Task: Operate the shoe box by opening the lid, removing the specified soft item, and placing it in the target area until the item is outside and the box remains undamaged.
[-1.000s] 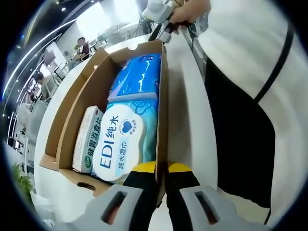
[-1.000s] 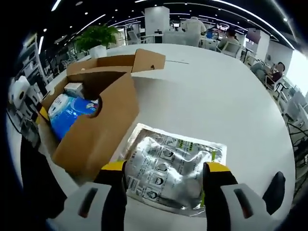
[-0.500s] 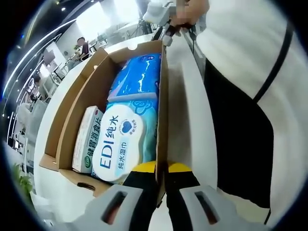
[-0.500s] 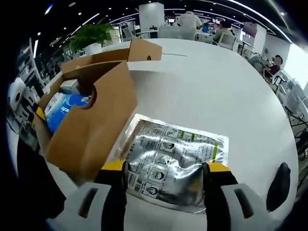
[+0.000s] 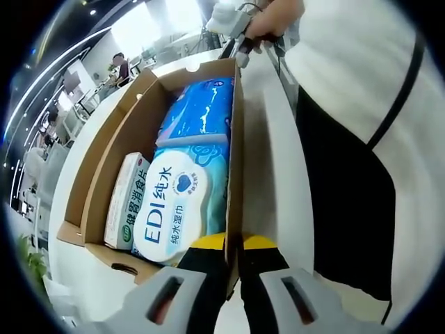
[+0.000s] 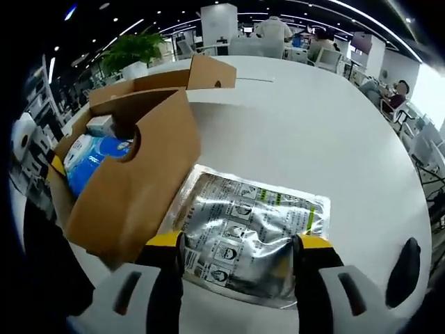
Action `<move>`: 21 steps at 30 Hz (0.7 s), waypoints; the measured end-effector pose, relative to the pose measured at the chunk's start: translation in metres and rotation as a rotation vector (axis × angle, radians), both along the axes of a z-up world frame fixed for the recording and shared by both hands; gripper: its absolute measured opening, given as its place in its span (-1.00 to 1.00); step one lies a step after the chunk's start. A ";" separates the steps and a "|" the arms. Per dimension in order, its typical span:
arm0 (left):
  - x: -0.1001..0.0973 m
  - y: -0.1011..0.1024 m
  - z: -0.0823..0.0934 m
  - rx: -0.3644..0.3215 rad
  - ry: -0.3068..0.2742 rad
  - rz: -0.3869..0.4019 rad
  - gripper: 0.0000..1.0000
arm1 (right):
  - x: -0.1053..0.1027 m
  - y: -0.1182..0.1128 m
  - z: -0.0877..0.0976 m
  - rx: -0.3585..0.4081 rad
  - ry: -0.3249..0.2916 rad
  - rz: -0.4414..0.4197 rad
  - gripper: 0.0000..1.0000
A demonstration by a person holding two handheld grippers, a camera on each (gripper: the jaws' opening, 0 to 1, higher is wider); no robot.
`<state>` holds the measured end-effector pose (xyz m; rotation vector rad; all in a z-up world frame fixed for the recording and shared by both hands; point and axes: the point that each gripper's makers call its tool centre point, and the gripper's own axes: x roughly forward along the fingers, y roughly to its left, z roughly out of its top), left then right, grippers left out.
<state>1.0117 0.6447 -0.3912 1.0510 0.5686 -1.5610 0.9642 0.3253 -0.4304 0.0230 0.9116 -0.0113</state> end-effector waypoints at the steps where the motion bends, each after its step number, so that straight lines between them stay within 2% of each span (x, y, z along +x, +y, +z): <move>1: 0.000 0.000 0.000 -0.001 0.000 0.001 -0.91 | 0.000 0.000 0.000 0.000 0.001 0.000 0.28; 4: 0.000 0.000 0.000 -0.002 0.001 0.004 -0.91 | 0.000 0.000 0.001 0.004 -0.001 -0.002 0.29; 8: 0.001 0.001 -0.002 -0.001 0.001 0.002 -0.91 | 0.001 -0.002 0.007 0.036 -0.045 -0.011 0.32; 10: 0.001 0.001 -0.002 0.000 0.001 0.000 -0.91 | 0.001 -0.005 0.021 0.042 -0.087 -0.025 0.34; 12: 0.000 0.001 -0.002 0.000 0.003 0.000 -0.91 | 0.002 -0.008 0.023 0.050 -0.095 -0.034 0.39; 16: 0.002 0.000 -0.002 0.010 0.027 0.046 -0.90 | 0.007 -0.010 0.040 0.050 -0.140 -0.046 0.39; 21: 0.002 0.001 -0.003 0.014 0.029 0.057 -0.89 | 0.014 -0.006 0.056 0.064 -0.138 -0.046 0.58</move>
